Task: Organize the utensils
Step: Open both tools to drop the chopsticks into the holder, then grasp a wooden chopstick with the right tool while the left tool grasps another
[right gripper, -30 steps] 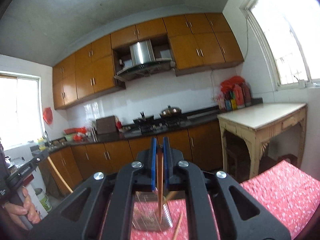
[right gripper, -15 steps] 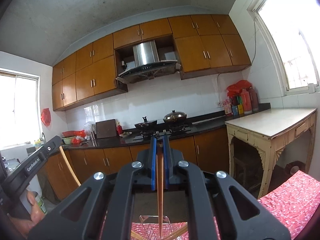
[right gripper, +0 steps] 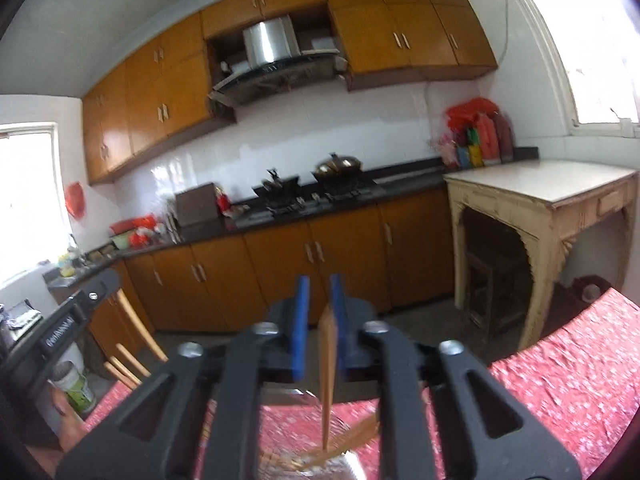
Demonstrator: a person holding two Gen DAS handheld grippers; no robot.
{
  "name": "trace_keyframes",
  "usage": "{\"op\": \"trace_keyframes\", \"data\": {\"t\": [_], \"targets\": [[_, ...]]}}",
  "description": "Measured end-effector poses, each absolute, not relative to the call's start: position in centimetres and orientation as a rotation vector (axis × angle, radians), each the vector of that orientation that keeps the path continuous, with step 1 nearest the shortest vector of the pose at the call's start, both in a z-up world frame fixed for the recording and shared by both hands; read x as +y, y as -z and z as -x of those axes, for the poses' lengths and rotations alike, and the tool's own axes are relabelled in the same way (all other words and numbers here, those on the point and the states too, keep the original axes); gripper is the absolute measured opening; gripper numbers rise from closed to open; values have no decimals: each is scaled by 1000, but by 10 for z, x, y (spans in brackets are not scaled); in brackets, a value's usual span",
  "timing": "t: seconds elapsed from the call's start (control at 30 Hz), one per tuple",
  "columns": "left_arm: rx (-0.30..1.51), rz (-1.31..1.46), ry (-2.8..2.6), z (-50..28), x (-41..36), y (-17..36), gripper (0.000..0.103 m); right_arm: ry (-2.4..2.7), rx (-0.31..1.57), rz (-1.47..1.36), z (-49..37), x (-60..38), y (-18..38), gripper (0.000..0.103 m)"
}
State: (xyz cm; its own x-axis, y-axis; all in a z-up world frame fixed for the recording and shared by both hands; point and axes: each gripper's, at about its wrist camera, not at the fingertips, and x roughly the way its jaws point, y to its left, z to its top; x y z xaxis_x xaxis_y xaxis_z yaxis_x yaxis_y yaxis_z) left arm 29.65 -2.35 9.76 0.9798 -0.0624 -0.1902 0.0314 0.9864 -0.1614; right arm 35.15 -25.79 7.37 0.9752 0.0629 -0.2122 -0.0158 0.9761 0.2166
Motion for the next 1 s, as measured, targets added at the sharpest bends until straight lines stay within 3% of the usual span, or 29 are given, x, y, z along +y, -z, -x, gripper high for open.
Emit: {"op": "trace_keyframes", "data": {"t": [0.03, 0.1, 0.3, 0.6, 1.0], "targets": [[205, 148, 31, -292, -21, -97, 18, -21, 224, -213, -344, -263, -73, 30], [206, 134, 13, -282, -14, -97, 45, -8, 229, -211, -333, -270, -72, 30], [242, 120, -7, -246, 6, -89, 55, 57, 288, -227, -282, -301, -48, 36], [375, 149, -9, -187, 23, -22, 71, 30, 606, -242, -240, -292, 67, 36], [596, 103, 54, -164, 4, 57, 73, -48, 864, -106, -223, -217, 155, 32]]}}
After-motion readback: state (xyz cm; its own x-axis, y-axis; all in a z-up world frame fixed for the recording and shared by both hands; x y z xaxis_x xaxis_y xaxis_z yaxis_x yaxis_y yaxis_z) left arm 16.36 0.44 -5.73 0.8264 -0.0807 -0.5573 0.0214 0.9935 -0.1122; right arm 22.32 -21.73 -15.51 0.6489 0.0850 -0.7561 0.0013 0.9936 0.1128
